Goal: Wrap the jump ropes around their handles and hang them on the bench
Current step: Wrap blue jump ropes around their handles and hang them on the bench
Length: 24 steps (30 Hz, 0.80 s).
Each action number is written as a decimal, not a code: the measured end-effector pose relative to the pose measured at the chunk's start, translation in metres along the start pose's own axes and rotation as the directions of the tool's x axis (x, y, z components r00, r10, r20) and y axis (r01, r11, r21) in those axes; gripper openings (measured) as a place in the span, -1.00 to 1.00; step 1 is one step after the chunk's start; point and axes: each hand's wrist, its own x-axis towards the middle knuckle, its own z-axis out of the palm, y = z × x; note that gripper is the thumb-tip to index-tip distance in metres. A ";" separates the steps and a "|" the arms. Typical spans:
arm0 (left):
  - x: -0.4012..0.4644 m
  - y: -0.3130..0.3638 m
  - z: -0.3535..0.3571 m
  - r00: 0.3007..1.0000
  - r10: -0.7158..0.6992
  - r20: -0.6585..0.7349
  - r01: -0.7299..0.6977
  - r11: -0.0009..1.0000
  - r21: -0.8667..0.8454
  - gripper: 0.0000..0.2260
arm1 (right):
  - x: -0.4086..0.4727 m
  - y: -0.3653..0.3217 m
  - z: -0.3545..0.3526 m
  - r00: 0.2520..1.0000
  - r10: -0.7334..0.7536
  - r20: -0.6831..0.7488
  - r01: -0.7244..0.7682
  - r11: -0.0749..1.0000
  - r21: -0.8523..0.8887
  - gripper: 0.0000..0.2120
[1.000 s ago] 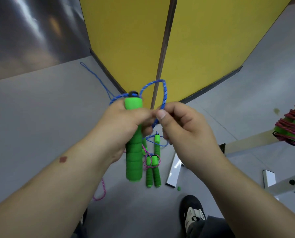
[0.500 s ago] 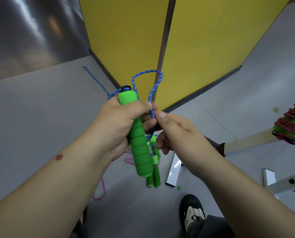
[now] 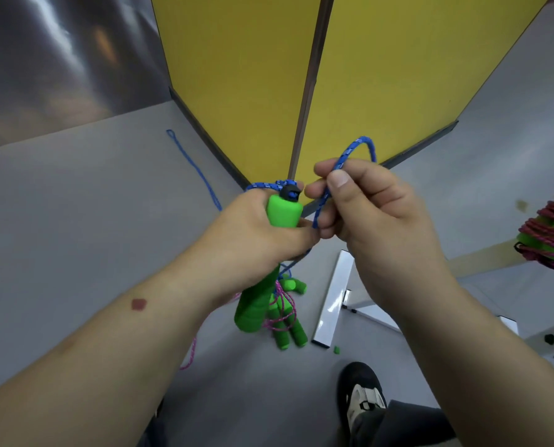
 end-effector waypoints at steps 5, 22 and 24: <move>0.001 0.007 0.000 0.977 -0.013 -0.213 -0.040 0.969 -0.245 -0.54 | 0.000 0.014 -0.002 0.995 0.092 0.037 -0.090 0.995 -0.053 -0.85; -0.002 0.006 -0.014 0.999 0.012 -0.032 -0.017 0.986 -0.168 -0.66 | 0.007 -0.011 0.006 0.988 -0.136 0.078 0.128 0.987 0.095 -0.81; -0.002 0.007 -0.013 0.993 0.030 -0.116 -0.054 0.976 -0.210 -0.71 | 0.008 -0.014 0.005 0.987 -0.143 0.074 0.135 0.986 0.100 -0.81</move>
